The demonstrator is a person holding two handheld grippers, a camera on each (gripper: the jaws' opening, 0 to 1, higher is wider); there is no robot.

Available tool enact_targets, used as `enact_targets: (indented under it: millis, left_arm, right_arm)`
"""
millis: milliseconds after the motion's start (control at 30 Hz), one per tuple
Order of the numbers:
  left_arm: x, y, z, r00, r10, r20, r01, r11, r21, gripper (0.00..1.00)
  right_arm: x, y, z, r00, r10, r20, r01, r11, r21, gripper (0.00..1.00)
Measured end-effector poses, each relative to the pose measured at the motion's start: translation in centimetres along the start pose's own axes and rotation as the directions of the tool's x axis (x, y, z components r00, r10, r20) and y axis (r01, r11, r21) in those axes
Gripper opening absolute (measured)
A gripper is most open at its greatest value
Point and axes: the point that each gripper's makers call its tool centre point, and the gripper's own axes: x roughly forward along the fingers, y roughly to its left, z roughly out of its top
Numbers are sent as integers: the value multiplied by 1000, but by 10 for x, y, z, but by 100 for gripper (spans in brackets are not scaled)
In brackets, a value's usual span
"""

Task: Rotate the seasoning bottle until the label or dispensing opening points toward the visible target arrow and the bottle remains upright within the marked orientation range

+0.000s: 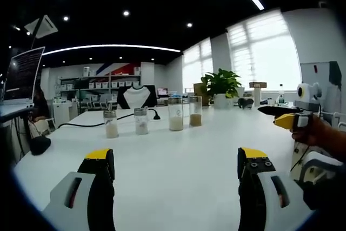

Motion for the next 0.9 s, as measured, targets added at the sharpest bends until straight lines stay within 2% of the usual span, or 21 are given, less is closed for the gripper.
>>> enact_targets:
  millis: [100,300,367,533,667,767,900]
  left_arm:
    - [1,3,0,1000,9,1,-9,1000,-13,100]
    - [10,17,-3,999,39,-16,-39,999,11,100]
    - [15,24,-3,999,44,-5,-44,999,15,99]
    - [28,38,-8,998,59,-33,-58,998,19,98]
    - [38,47,-8,998,59,-32,-58,998,15,98]
    - [47,56,-13,996,71,-46,-70,997,14,98]
    - [59,65,-17,995,70,-68,-69,998,13,100]
  right_arm:
    - [0,0,0,1000,2,0,-2,1000,2,100]
    - [0,0,-2,1000,2,-9,-2,1000,-2,100]
    - [1,0,-3,1000,5,-12,-5,1000,-3,100]
    - [1,3,-5,1000,11,-18,-11,1000,3,100]
    - [1,2,-7,1000,10,-23,-10,1000,3,100]
    - [1,6,-4,999,39,-2,-39,999,21,100]
    - [0,6,-4,999,43,-10,-43,999,0,100]
